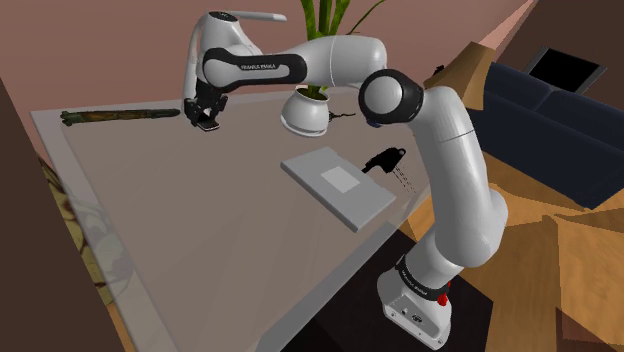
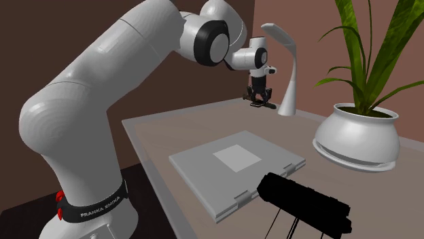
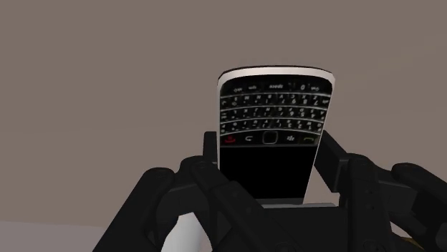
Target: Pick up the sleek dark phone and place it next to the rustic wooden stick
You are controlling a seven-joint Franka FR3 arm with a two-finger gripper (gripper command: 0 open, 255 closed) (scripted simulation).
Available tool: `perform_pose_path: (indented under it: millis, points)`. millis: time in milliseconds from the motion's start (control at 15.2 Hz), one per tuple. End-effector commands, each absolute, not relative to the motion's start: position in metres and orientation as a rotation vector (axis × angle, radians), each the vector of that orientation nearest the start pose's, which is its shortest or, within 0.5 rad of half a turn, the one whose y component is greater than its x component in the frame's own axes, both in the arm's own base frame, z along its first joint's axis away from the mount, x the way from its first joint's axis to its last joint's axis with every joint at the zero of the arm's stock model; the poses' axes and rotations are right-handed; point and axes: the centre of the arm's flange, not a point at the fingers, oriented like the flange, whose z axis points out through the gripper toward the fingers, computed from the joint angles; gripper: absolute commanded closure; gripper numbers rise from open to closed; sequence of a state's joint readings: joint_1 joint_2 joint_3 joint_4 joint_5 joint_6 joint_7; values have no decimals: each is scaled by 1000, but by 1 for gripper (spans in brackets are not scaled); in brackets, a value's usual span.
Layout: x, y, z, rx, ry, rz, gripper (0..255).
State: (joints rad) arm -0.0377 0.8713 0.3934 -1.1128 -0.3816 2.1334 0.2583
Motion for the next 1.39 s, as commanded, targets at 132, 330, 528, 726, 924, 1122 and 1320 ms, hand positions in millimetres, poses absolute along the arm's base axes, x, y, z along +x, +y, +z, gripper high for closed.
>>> perform_pose_path:
  millis: [132,330,528,726,924,1122,1320]
  points:
    - [769,158,310,-3113,-168,-335,255]
    - [769,158,294,-3113,-168,-335,255]
    - [769,158,278,-3113,-168,-335,255]
    - [769,158,275,-3113,-168,-335,255]
    - [769,158,275,-3113,-168,-335,255]
    - [769,158,275,-3113,-168,-335,0]
    - [769,158,275,-3113,-168,-335,0]
